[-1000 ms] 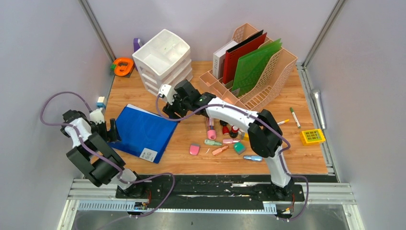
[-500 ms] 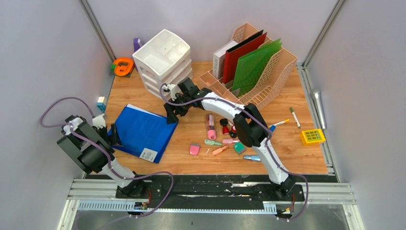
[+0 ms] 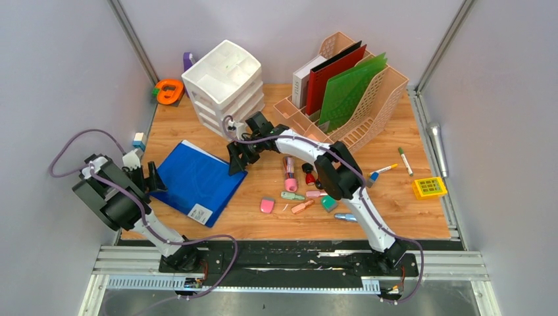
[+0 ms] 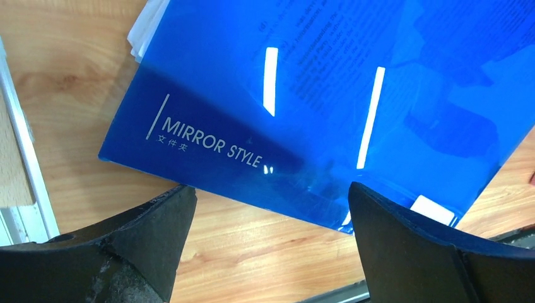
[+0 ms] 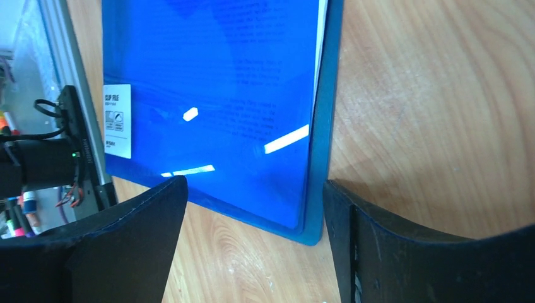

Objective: Organize the desk
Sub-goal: Pick up the folder from the corner of the board.

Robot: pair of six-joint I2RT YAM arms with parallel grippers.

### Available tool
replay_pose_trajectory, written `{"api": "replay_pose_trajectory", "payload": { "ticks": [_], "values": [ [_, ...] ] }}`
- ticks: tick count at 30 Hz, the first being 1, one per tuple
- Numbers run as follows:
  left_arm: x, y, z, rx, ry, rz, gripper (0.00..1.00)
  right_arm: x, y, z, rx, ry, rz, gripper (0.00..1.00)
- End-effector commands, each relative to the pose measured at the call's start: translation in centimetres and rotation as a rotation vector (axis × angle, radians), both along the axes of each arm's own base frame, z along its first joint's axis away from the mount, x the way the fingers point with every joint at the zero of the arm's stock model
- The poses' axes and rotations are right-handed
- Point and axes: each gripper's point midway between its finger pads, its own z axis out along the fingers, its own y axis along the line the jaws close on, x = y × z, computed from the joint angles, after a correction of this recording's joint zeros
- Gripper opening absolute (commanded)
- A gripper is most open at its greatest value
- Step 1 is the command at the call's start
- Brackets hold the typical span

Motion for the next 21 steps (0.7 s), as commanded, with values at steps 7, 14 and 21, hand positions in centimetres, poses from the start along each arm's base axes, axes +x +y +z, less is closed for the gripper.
{"api": "replay_pose_trajectory", "payload": {
  "ticks": [7, 14, 21],
  "values": [
    [3.6, 1.2, -1.3, -0.087, -0.088, 0.043, 1.00, -5.0, 0.2, -0.1, 0.048, 0.202, 0.011, 0.78],
    [5.4, 0.4, -2.6, -0.083, -0.069, -0.015, 1.00, -8.1, 0.7, 1.1, 0.080, 0.273, 0.029, 0.78],
    [7.2, -1.6, -1.9, -0.142, -0.113, -0.107, 1.00, -9.8, 1.3, 1.0, 0.085, 0.287, 0.057, 0.77]
  ]
}}
